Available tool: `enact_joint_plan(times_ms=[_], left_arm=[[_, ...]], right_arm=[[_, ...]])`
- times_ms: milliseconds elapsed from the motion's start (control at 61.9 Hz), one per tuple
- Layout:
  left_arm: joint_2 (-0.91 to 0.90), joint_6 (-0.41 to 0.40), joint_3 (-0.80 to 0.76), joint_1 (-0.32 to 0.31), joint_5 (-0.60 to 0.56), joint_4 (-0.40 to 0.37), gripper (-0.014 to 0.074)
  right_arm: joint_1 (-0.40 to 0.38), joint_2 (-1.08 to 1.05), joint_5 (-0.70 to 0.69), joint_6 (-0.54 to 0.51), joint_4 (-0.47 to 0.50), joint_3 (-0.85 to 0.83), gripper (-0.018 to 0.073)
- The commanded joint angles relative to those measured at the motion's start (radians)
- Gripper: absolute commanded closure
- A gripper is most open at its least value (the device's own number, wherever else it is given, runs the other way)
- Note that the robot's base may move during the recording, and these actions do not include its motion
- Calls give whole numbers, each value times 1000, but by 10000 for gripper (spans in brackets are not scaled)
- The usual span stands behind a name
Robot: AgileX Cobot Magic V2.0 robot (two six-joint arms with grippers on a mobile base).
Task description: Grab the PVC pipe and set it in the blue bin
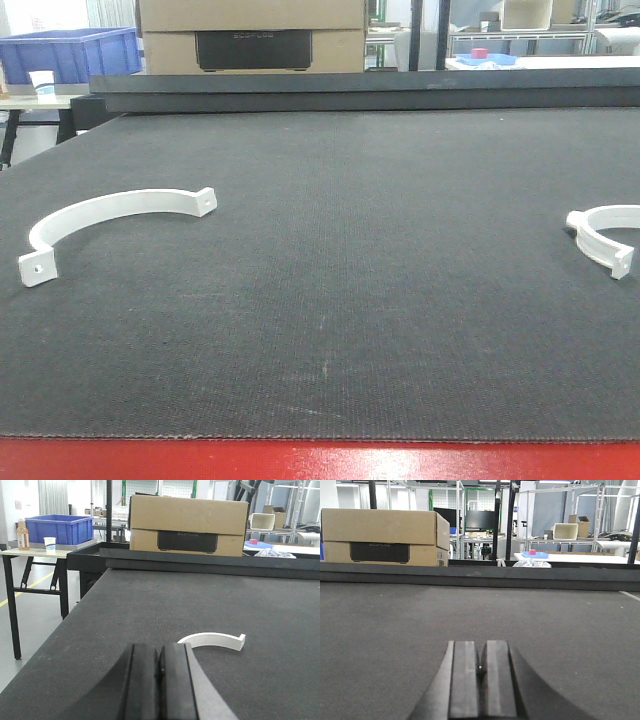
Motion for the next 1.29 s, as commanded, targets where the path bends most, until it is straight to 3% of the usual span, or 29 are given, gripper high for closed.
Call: enact_joint_plan(times_ms=[0, 485, 630, 857, 1083, 1277], left_arm=[[-5, -2, -2, 2, -17, -3, 707], [-5, -2, -2, 2, -33, -3, 707], [-5, -2, -2, 2, -124, -185, 707], [-5, -2, -2, 2, -235, -193, 707], [-5, 36, -136, 2, -201, -183, 707], [100, 36, -298, 2, -32, -183, 707]], right_arm=[[-2, -3, -22, -8, -3, 0, 727], [-2, -3, -26, -8, -3, 0, 727], [-2, -3, -97, -8, -3, 0, 727], [-2, -3, -164, -8, -3, -54, 727], [-2, 6, -101, -8, 0, -266, 727], [-2, 133, -43, -8, 0, -401, 727]])
